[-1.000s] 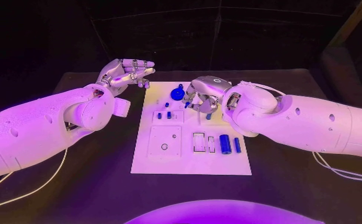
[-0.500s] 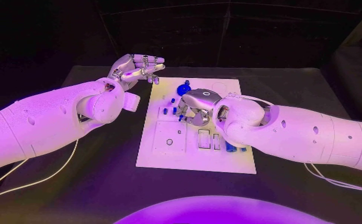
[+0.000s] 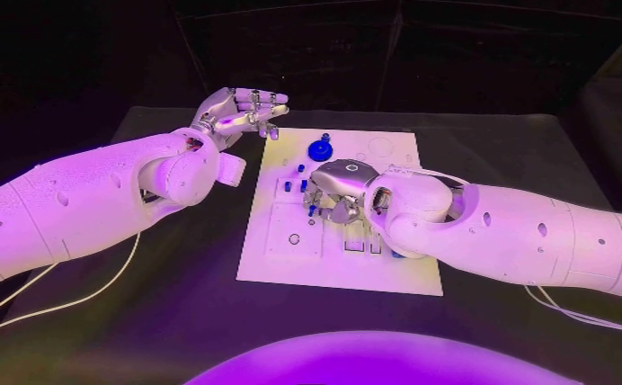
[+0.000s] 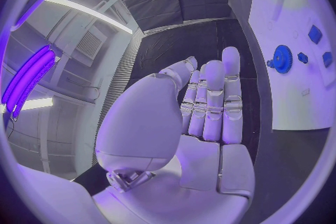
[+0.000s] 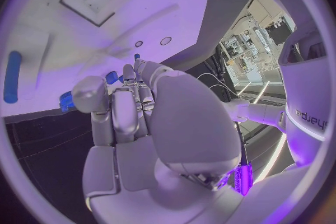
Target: Assemble the parts on the task board
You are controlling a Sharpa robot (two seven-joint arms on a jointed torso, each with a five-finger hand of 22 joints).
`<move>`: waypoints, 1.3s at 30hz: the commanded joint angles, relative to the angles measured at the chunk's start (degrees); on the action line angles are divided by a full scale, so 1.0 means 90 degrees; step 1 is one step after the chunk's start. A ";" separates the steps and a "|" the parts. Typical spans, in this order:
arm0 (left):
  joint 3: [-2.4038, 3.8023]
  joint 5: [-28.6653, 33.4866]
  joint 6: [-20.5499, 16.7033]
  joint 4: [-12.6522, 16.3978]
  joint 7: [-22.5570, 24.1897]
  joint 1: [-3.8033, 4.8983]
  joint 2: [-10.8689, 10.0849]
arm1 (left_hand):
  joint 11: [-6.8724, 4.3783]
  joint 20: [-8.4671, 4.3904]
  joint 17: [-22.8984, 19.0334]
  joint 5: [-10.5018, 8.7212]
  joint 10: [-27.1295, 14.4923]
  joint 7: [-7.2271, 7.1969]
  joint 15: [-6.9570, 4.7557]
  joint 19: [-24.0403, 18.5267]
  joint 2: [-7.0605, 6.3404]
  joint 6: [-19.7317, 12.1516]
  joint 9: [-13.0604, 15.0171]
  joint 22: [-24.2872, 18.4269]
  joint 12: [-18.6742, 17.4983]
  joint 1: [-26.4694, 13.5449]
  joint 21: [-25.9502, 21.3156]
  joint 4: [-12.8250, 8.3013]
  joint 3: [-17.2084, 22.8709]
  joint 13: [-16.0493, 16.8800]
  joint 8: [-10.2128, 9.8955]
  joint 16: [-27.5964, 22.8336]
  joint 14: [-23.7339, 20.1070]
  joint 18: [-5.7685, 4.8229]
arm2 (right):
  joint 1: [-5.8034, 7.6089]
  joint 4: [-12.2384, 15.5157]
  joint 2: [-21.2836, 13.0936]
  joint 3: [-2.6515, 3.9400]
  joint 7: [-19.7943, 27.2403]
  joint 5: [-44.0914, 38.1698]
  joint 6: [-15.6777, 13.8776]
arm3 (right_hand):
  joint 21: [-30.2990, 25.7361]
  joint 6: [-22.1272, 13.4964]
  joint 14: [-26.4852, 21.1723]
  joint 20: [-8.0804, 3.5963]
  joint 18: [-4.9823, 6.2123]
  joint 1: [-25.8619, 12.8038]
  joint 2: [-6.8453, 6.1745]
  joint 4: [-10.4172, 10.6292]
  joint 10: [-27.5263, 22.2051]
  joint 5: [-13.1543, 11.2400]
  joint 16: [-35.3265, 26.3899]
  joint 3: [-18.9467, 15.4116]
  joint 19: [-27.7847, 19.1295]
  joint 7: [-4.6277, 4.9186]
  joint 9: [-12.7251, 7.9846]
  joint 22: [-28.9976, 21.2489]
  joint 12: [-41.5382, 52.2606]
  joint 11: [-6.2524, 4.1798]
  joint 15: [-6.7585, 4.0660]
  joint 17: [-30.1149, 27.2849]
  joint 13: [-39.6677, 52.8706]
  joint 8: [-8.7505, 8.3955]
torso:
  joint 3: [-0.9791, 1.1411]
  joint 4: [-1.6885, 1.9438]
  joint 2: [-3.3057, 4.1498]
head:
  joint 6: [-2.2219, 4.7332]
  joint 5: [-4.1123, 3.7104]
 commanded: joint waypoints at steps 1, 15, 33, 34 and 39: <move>0.0004 0.0044 0.0044 0.0000 0.0123 0.0006 0.0005 | 0.0002 -0.0004 -0.0006 0.0022 0.0010 0.0022 0.0008 -0.0033 0.0047 0.0002 0.0002 -0.0010 0.0036 0.0009 -0.0042 0.0001 0.0025 0.0007 0.0038 -0.0020 -0.0050 0.0080 | 0.0002 0.0028 -0.0010 -0.0001 -0.0004 -0.0132 0.0146 | 0.0037 0.0005 0.0254 0.0003 -0.0043 -0.0069 -0.0022 -0.0019 -0.0011 -0.0005 0.0039 0.0031 0.0043 0.0029 0.0007 0.0006 -0.0021 0.0033 -0.0022 -0.0001 -0.0002 0.0017 | -0.0007 0.0001 -0.0002 | -0.0016 0.0012; 0.0002 0.0044 0.0084 -0.0043 0.0091 0.0000 0.0012 | 0.0002 -0.0003 -0.0012 0.0022 0.0012 0.0022 0.0008 -0.0035 0.0056 0.0006 0.0003 -0.0016 0.0050 0.0005 -0.0048 0.0001 0.0025 0.0010 0.0047 -0.0021 -0.0054 0.0079 | -0.0049 -0.0001 0.0017 -0.0006 0.0018 -0.0136 0.0270 | 0.0040 -0.0004 0.0252 0.0007 -0.0044 -0.0121 -0.0035 -0.0039 -0.0022 -0.0016 0.0041 0.0025 0.0042 0.0033 0.0007 0.0011 -0.0029 0.0039 -0.0017 -0.0005 -0.0001 0.0012 | -0.0007 0.0009 -0.0003 | -0.0050 0.0026; 0.0001 0.0044 0.0135 -0.0061 0.0077 -0.0004 0.0017 | 0.0003 -0.0003 -0.0014 0.0022 0.0008 0.0022 0.0009 -0.0036 0.0057 0.0004 0.0002 -0.0019 0.0054 0.0004 -0.0050 0.0000 0.0024 0.0010 0.0048 -0.0021 -0.0056 0.0079 | -0.0100 -0.0052 0.0071 -0.0007 0.0035 -0.0109 0.0404 | 0.0041 -0.0005 0.0252 0.0008 -0.0044 -0.0130 -0.0036 -0.0044 -0.0023 -0.0018 0.0045 0.0024 0.0043 0.0033 0.0007 0.0014 -0.0030 0.0038 -0.0016 -0.0002 0.0000 0.0012 | -0.0007 0.0003 -0.0002 | -0.0084 0.0053; 0.0001 0.0044 0.0139 -0.0062 0.0077 -0.0004 0.0017 | 0.0003 -0.0003 -0.0014 0.0022 0.0008 0.0022 0.0009 -0.0036 0.0057 0.0004 0.0002 -0.0019 0.0054 0.0004 -0.0050 0.0000 0.0024 0.0010 0.0048 -0.0021 -0.0056 0.0079 | -0.0101 -0.0053 0.0076 -0.0007 0.0030 -0.0109 0.0414 | 0.0041 -0.0005 0.0252 0.0008 -0.0044 -0.0131 -0.0036 -0.0045 -0.0023 -0.0018 0.0044 0.0024 0.0043 0.0033 0.0007 0.0013 -0.0030 0.0039 -0.0016 -0.0002 0.0000 0.0012 | -0.0008 0.0002 -0.0005 | -0.0084 0.0053; 0.0001 0.0044 0.0149 -0.0061 0.0076 -0.0004 0.0019 | 0.0003 -0.0003 -0.0017 0.0021 0.0004 0.0023 0.0010 -0.0037 0.0057 0.0002 0.0001 -0.0023 0.0058 0.0000 -0.0054 0.0000 0.0022 0.0010 0.0050 -0.0022 -0.0059 0.0079 | -0.0105 -0.0064 0.0101 -0.0008 0.0007 -0.0109 0.0469 | 0.0039 -0.0010 0.0251 0.0011 -0.0044 -0.0159 -0.0041 -0.0053 -0.0029 -0.0022 0.0044 0.0017 0.0040 0.0035 0.0007 0.0009 -0.0033 0.0041 -0.0014 -0.0006 0.0001 0.0009 | -0.0010 0.0008 -0.0003 | -0.0095 0.0050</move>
